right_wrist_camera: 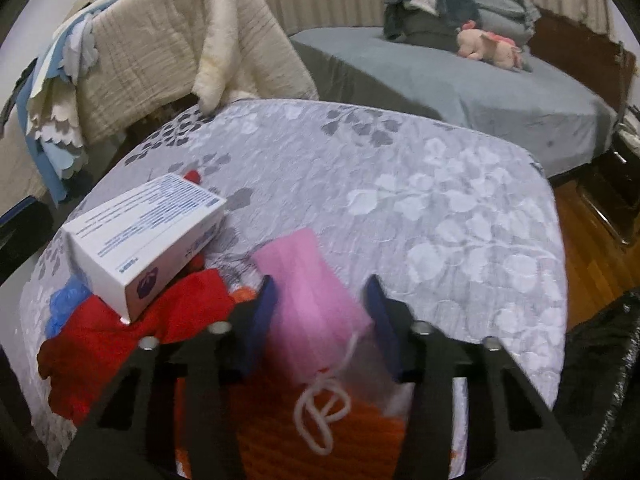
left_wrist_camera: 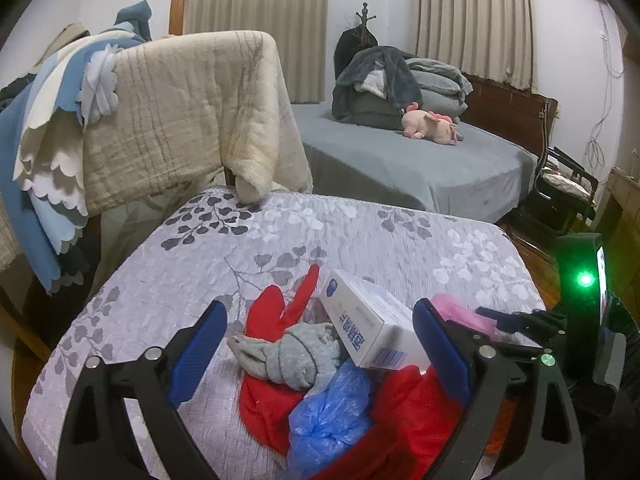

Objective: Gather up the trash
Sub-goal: 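Return both tools to the pile and grasp the pink face mask with the right gripper, then grasp the white box with the left gripper while the right gripper holds the pink mask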

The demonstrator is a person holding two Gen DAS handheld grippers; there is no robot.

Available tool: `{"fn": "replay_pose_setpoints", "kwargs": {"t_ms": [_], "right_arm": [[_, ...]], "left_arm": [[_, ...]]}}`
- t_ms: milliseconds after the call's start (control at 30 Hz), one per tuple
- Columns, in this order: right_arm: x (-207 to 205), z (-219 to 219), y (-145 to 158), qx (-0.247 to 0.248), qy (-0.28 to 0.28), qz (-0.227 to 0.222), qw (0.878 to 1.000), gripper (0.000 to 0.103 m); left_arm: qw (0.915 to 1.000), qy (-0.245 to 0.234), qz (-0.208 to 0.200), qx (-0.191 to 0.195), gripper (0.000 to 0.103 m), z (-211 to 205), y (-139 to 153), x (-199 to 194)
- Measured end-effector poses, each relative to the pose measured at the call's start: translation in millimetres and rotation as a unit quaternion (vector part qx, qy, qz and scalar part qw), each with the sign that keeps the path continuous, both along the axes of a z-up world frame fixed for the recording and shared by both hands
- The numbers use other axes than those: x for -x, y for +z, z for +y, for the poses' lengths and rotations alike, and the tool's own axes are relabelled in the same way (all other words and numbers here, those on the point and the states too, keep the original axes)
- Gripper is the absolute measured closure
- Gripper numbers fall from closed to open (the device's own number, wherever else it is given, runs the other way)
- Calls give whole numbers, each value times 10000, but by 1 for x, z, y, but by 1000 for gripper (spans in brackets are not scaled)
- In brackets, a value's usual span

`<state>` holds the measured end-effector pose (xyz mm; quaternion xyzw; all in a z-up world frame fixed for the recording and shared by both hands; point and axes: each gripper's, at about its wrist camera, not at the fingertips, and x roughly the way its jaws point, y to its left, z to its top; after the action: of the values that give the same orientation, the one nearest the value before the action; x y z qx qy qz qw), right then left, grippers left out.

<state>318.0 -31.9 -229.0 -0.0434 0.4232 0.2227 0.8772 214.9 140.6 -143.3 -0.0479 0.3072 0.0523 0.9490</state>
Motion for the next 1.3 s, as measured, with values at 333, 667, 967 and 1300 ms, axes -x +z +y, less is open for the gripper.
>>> {"fn": "replay_pose_setpoints", "kwargs": {"t_ms": [333, 667, 967, 1300], "right_arm": [[5, -14, 18, -189, -150, -198, 9995, 88], [0, -48, 21, -230, -530, -210, 9981, 88], [-1, -51, 15, -312, -582, -110, 9978, 88], [9, -49, 20, -351, -535, -128, 9979, 88]], "left_arm": [[9995, -286, 59, -82, 11, -17, 0, -9], [9981, -425, 314, -317, 13, -48, -21, -28], [9955, -396, 640, -581, 31, -52, -39, -42], [9980, -375, 404, -294, 37, -42, -22, -30]]}}
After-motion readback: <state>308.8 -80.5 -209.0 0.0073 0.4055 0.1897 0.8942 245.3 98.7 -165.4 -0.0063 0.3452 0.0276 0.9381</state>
